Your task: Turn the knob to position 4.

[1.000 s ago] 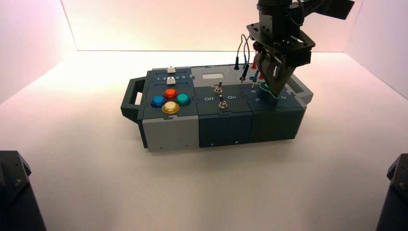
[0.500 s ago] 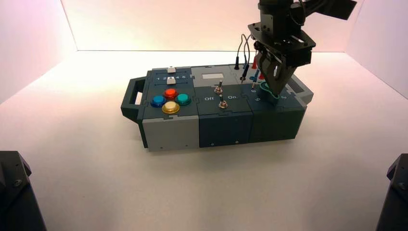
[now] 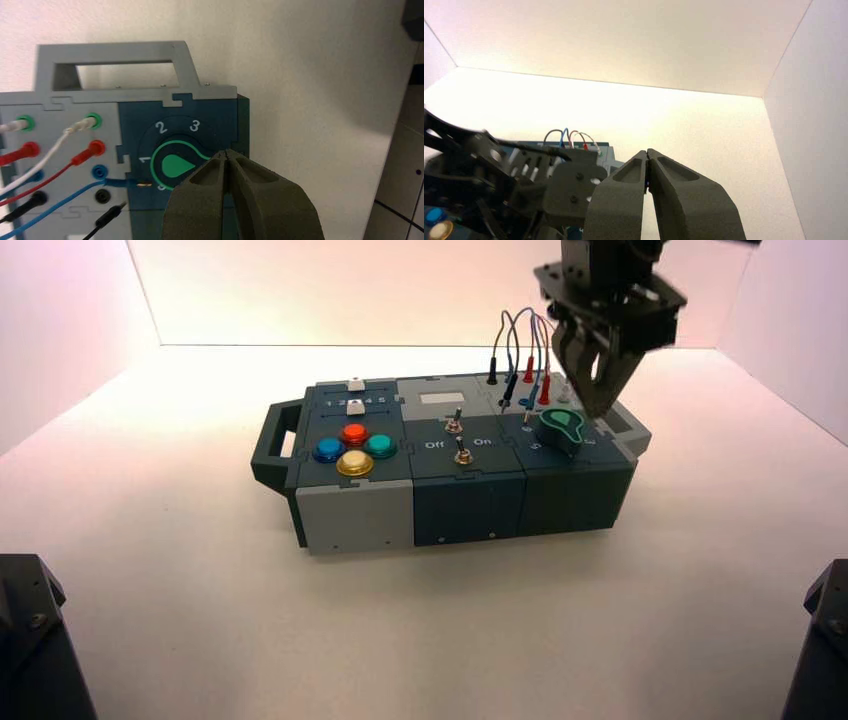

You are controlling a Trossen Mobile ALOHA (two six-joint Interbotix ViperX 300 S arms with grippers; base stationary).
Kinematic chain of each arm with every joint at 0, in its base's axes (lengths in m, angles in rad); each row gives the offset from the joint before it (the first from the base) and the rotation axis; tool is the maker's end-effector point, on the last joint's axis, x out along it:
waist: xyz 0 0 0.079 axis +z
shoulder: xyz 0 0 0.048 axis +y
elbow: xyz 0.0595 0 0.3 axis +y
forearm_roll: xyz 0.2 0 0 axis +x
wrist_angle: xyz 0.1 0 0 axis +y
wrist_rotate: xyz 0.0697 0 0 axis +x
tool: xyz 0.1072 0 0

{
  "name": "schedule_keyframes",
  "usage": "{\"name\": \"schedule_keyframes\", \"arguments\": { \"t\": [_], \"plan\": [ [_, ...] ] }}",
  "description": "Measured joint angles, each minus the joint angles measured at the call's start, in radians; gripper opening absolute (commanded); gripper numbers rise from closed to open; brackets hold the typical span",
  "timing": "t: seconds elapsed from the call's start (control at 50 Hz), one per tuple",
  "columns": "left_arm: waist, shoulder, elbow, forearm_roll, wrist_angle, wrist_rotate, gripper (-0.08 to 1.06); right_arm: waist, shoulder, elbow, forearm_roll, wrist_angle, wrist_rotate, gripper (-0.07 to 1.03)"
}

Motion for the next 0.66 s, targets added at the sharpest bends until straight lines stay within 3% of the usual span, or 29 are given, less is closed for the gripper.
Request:
{"name": "schedule_keyframes", "arguments": {
  "t": [0.24, 0.5, 0.66],
  "plan": [
    [0.000, -0.074, 0.011, 0.006, 0.020, 0.000, -0.03, -0.002, 0.015, 0.000, 0.000, 0.003, 0.000, -0.02],
    [0.017, -0.161, 0.130, 0.011, 0.063, -0.003, -0.03, -0.002, 0.015, 0.000, 0.008, 0.003, 0.000, -0.02],
    [0.044, -0.222, 0.230, 0.014, 0.084, -0.026, -0.03, 0.000, 0.017, 0.000, 0.009, 0.014, 0.000, -0.02]
  ]
}}
